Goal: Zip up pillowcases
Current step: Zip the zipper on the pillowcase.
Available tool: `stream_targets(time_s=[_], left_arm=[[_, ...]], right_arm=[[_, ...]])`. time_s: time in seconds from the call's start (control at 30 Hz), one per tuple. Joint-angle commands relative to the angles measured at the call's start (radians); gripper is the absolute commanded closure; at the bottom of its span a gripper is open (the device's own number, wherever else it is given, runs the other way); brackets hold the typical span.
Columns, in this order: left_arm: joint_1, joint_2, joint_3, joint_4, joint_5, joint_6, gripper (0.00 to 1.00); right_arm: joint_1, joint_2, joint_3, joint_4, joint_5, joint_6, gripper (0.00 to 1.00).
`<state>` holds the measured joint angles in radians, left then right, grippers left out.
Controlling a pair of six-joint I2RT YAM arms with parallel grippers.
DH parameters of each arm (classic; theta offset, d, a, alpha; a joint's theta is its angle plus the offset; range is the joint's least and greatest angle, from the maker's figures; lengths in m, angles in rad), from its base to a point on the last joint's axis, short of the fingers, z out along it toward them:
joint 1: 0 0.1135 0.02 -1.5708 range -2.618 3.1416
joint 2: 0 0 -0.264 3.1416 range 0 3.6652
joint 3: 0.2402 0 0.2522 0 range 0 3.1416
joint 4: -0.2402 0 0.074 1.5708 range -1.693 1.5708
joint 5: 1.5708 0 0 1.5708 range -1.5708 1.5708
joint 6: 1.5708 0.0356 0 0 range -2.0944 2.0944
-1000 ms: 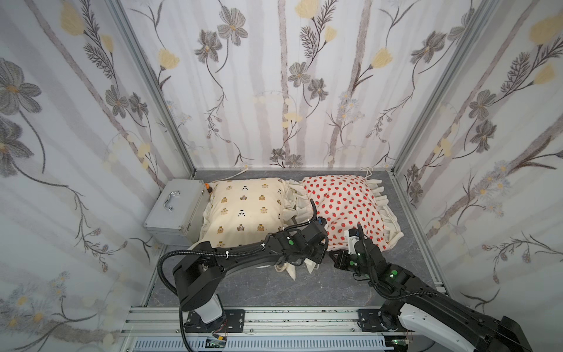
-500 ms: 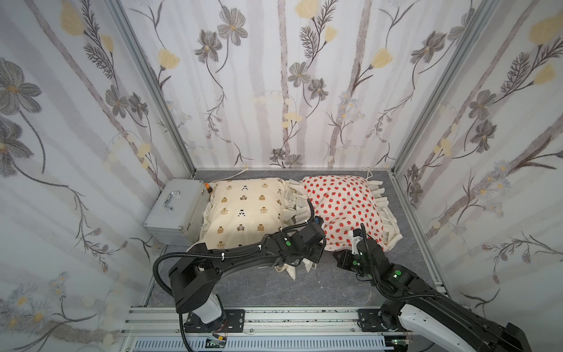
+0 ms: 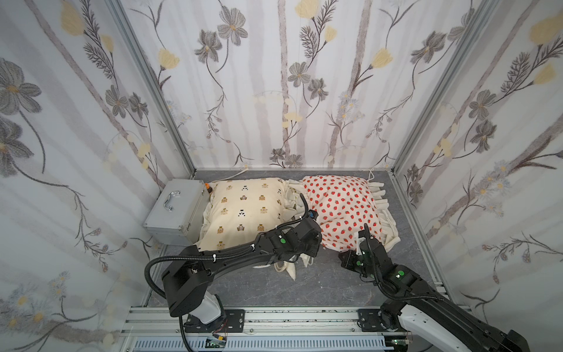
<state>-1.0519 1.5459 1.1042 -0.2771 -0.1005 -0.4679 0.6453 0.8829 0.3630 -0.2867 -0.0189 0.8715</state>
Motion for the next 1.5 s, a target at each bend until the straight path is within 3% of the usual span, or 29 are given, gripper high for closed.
stream_targets(time_s=[0.0, 0.8, 1.47], left_arm=[[0.011, -0.01, -0.002, 0.032, -0.037, -0.014, 1.0], [0.17, -0.022, -0.027, 0.128, -0.013, -0.033, 1.0], [0.322, -0.01, -0.018, 0.16, 0.034, -0.006, 1.0]], right_arm=[[-0.009, 0.0, -0.004, -0.017, 0.042, 0.018, 1.0], [-0.111, -0.042, -0.068, -0.02, 0.099, 0.057, 1.0], [-0.3, -0.075, -0.05, -0.051, 0.074, 0.007, 1.0]])
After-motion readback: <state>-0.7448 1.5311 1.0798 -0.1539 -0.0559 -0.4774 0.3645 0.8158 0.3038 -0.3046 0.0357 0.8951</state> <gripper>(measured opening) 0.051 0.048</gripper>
